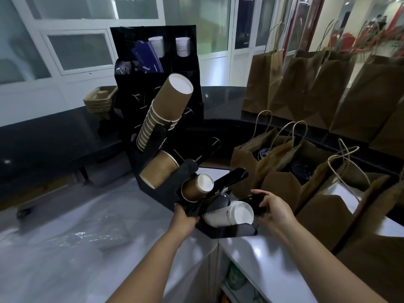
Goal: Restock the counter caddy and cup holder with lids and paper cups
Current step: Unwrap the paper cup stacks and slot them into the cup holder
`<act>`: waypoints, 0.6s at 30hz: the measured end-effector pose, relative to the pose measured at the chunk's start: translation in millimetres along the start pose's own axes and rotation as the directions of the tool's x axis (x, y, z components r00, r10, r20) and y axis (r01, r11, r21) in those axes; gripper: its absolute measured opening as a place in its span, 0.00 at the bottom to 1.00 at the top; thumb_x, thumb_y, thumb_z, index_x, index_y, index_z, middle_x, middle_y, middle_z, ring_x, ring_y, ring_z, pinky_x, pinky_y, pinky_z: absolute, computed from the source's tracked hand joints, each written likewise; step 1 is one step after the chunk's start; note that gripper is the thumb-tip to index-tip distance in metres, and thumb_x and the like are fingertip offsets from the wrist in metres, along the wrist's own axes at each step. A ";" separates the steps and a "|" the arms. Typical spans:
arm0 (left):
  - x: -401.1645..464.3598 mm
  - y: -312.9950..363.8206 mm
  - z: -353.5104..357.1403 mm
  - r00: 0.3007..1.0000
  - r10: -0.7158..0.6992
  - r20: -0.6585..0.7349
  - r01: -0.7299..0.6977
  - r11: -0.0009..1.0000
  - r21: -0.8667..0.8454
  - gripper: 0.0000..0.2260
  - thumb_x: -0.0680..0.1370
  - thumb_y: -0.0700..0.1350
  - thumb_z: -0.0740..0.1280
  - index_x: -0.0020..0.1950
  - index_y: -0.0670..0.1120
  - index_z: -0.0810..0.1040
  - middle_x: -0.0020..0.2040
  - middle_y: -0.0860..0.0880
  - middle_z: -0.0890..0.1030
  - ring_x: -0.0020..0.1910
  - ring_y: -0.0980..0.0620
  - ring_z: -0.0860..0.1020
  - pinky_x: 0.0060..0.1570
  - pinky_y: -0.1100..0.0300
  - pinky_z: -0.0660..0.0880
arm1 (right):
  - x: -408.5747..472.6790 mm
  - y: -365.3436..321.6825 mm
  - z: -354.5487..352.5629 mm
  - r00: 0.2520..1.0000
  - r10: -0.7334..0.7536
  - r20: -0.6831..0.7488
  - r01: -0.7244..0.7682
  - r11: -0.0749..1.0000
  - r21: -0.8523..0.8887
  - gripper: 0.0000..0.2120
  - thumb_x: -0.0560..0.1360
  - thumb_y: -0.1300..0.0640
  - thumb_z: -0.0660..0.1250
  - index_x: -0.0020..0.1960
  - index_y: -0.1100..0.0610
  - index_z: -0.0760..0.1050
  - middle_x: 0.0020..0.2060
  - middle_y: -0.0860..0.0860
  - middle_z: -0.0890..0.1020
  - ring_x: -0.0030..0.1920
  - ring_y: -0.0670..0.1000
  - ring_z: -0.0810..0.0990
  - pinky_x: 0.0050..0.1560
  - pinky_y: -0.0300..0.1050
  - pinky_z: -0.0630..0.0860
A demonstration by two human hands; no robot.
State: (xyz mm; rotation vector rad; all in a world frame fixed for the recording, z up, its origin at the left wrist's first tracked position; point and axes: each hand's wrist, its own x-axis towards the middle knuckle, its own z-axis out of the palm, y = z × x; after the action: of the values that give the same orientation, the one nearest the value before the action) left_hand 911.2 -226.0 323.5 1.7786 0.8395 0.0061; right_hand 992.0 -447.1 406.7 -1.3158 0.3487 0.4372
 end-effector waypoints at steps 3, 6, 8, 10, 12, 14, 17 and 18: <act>0.4 -0.4 1.0 1.000 -0.018 0.003 0.018 1.000 0.008 0.41 0.77 0.37 0.65 0.79 0.43 0.38 0.78 0.44 0.58 0.75 0.42 0.60 0.71 0.52 0.61 | 5.4 2.3 -2.2 0.999 0.044 0.026 -0.045 0.998 0.045 0.22 0.62 0.69 0.54 0.52 0.64 0.78 0.51 0.62 0.79 0.51 0.64 0.77 0.58 0.59 0.75; -2.4 -3.5 -2.5 1.000 0.008 -0.022 -0.007 0.999 0.051 0.30 0.79 0.36 0.60 0.79 0.44 0.51 0.72 0.46 0.67 0.69 0.43 0.68 0.65 0.54 0.67 | 0.6 3.7 -7.5 0.994 0.098 0.039 -0.102 0.985 0.138 0.07 0.65 0.69 0.53 0.38 0.63 0.69 0.27 0.56 0.75 0.33 0.57 0.73 0.43 0.50 0.75; -8.1 -3.7 -11.4 0.992 0.063 -0.107 -0.060 0.998 0.032 0.19 0.78 0.37 0.59 0.69 0.46 0.67 0.61 0.48 0.74 0.60 0.45 0.73 0.56 0.56 0.70 | 0.2 9.4 -13.4 0.992 0.122 0.034 -0.127 0.967 0.222 0.11 0.71 0.70 0.49 0.34 0.59 0.63 0.20 0.51 0.70 0.24 0.51 0.72 0.30 0.40 0.73; -10.6 -2.4 -21.2 0.967 0.126 -0.223 -0.154 0.982 -0.113 0.19 0.76 0.39 0.64 0.65 0.51 0.68 0.60 0.50 0.76 0.59 0.46 0.75 0.56 0.53 0.73 | 0.6 17.6 -18.2 0.987 0.159 0.020 -0.159 0.946 0.281 0.12 0.74 0.67 0.48 0.36 0.58 0.65 0.27 0.54 0.71 0.24 0.49 0.71 0.29 0.39 0.66; -20.3 8.8 -32.0 0.938 0.106 -0.330 -0.199 0.944 -0.262 0.27 0.76 0.37 0.69 0.72 0.49 0.62 0.63 0.49 0.73 0.60 0.48 0.74 0.57 0.53 0.72 | 3.7 30.1 -18.2 0.973 0.232 0.010 -0.224 0.924 0.311 0.10 0.76 0.63 0.51 0.40 0.59 0.69 0.39 0.58 0.74 0.33 0.52 0.71 0.35 0.43 0.67; -27.2 22.4 -42.7 0.914 0.103 -0.392 -0.239 0.919 -0.314 0.34 0.77 0.38 0.70 0.77 0.48 0.55 0.61 0.50 0.70 0.56 0.52 0.71 0.55 0.57 0.69 | 4.3 42.6 -13.6 0.961 0.275 -0.025 -0.256 0.922 0.292 0.10 0.78 0.60 0.53 0.43 0.60 0.71 0.44 0.59 0.76 0.39 0.56 0.74 0.41 0.49 0.73; -24.5 30.9 -60.2 0.881 0.131 -0.455 -0.290 0.909 -0.299 0.41 0.75 0.43 0.72 0.79 0.48 0.48 0.64 0.49 0.69 0.60 0.52 0.72 0.57 0.60 0.67 | -1.4 60.0 -4.6 0.951 0.306 -0.039 -0.290 0.930 0.227 0.11 0.79 0.61 0.52 0.41 0.60 0.69 0.41 0.60 0.76 0.40 0.60 0.76 0.53 0.58 0.75; -21.1 30.6 -65.0 0.872 0.136 -0.470 -0.301 0.906 -0.297 0.42 0.75 0.44 0.72 0.79 0.47 0.47 0.68 0.49 0.69 0.63 0.51 0.72 0.58 0.61 0.67 | -2.2 65.7 -2.9 0.949 0.310 -0.054 -0.293 0.933 0.211 0.10 0.80 0.61 0.52 0.42 0.60 0.69 0.41 0.60 0.76 0.40 0.60 0.77 0.53 0.59 0.75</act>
State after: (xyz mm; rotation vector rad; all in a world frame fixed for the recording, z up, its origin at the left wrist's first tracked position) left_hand 885.9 -187.3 382.4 1.5249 0.8756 0.7021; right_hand 957.5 -437.6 351.4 -1.0876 0.6576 0.5878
